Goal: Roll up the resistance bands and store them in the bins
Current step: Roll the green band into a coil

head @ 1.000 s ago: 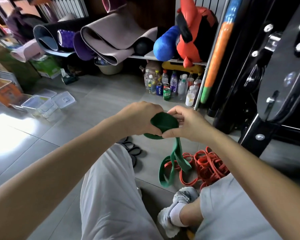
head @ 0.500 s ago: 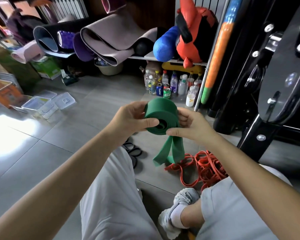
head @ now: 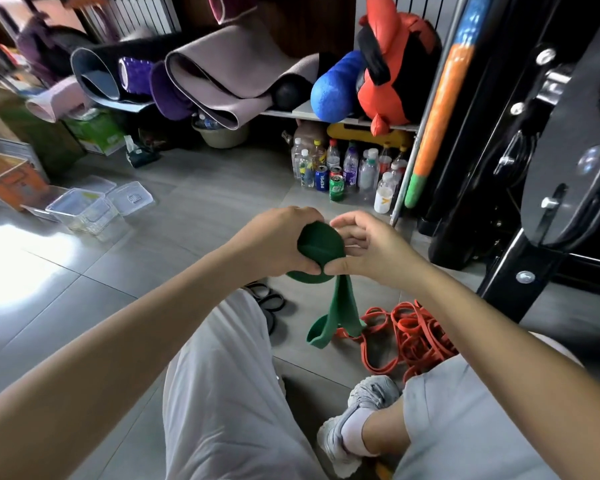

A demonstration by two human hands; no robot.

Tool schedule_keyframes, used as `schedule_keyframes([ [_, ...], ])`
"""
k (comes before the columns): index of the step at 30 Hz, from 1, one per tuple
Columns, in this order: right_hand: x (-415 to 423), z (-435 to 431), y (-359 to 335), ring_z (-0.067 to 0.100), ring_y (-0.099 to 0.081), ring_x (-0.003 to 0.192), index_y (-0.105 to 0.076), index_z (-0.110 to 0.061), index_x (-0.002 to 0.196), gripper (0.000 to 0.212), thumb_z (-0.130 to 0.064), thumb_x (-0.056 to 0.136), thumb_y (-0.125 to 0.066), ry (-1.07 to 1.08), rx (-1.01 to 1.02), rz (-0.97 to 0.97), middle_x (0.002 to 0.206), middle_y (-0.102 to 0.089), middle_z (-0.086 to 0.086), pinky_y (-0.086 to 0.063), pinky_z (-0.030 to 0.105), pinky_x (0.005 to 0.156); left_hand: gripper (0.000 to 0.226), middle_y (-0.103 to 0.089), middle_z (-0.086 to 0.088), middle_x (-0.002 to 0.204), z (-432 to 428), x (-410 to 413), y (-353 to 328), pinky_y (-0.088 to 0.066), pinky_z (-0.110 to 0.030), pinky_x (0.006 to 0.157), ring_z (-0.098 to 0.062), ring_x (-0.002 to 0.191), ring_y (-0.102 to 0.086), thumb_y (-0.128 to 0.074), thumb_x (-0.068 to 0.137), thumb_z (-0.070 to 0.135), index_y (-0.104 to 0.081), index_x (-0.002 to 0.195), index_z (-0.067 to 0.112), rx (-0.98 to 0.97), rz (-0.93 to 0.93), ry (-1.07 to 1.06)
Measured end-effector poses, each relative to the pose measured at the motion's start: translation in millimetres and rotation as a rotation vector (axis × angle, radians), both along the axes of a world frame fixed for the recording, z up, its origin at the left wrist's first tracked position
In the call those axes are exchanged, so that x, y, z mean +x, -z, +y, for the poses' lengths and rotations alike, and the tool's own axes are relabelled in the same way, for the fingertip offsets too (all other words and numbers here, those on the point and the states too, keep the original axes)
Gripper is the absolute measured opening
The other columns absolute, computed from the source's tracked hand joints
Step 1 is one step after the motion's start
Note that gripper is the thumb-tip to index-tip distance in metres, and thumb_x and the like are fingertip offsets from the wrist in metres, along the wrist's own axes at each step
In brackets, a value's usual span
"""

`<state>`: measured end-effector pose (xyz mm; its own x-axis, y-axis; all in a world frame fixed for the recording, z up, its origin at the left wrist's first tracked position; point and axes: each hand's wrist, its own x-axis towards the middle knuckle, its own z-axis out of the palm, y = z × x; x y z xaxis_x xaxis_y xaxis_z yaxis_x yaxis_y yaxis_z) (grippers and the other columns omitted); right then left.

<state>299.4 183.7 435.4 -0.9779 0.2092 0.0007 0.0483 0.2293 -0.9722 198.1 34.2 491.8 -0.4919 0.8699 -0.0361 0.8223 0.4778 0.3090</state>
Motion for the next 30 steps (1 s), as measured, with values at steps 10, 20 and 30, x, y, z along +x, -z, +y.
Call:
schedule_keyframes([
  [10,-2,17,-20,0.003,-0.065,0.094,-0.059,-0.022,0.108,0.055,-0.013,0.056,-0.075,-0.006,-0.097,0.192,0.100,-0.070,-0.010,-0.049,0.021,0.090,0.056,-0.068,0.001,0.092,-5,-12,-23,-0.056,-0.031,0.077,-0.016,0.083,-0.066,-0.083,0.053,-0.002,-0.061,0.098,0.023,0.757,-0.684,-0.165],
  [20,-13,6,-30,0.007,-0.067,0.089,-0.065,-0.026,0.096,0.036,-0.012,0.065,-0.076,0.145,-0.183,0.318,0.088,-0.073,-0.010,-0.052,0.024,0.086,0.043,-0.067,-0.015,0.103,4,-8,-1,-0.057,-0.036,0.076,-0.026,0.092,-0.066,-0.067,0.073,0.000,-0.056,0.114,0.005,0.937,-1.356,-0.175],
  [30,10,2,-18,0.005,-0.069,0.085,-0.064,-0.029,0.097,0.046,0.001,0.066,-0.080,-0.003,-0.004,0.151,0.086,-0.073,-0.015,-0.053,0.016,0.075,0.059,-0.065,-0.002,0.106,-8,-19,-16,-0.048,-0.042,0.091,-0.023,0.098,-0.061,-0.086,0.063,0.022,-0.058,0.113,0.013,0.075,-0.333,0.001],
])
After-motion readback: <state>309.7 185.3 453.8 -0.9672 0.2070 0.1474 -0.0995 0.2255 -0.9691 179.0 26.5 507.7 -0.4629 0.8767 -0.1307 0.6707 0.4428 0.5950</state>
